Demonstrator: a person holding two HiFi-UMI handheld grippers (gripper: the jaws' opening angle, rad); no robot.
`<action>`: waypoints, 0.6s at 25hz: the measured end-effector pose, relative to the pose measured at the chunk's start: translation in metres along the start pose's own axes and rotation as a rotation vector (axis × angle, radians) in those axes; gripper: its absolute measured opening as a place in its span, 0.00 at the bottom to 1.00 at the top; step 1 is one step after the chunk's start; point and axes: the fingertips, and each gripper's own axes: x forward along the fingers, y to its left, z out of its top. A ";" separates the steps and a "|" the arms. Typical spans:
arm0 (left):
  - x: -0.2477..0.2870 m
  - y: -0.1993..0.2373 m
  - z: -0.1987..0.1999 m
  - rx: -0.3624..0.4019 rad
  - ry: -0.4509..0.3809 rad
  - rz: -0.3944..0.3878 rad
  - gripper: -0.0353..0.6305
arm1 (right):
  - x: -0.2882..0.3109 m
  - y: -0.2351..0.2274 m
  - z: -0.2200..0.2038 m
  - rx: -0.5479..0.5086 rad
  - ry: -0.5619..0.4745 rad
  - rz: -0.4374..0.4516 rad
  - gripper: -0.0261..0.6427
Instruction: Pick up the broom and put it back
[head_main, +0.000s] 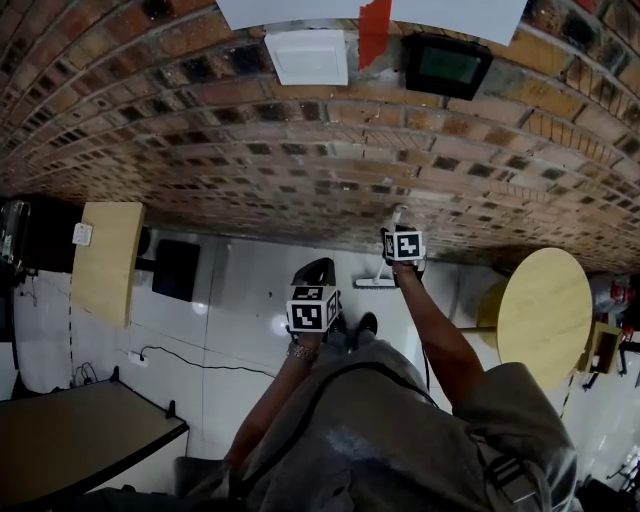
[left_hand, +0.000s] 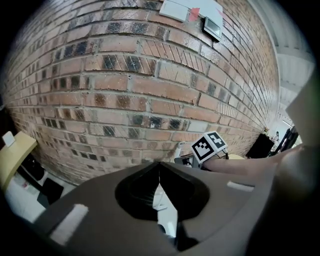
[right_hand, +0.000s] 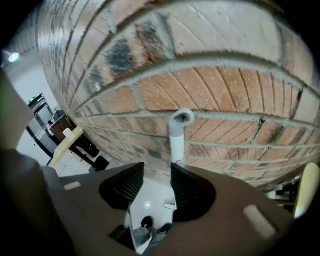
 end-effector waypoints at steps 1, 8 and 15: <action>0.001 -0.002 -0.002 0.003 0.005 -0.008 0.00 | -0.011 0.011 0.000 -0.002 -0.026 0.020 0.25; -0.010 -0.035 0.001 0.079 -0.035 -0.121 0.00 | -0.102 0.122 -0.011 0.039 -0.126 0.226 0.04; -0.064 -0.043 -0.027 0.123 -0.072 -0.232 0.00 | -0.173 0.206 -0.051 -0.018 -0.183 0.190 0.03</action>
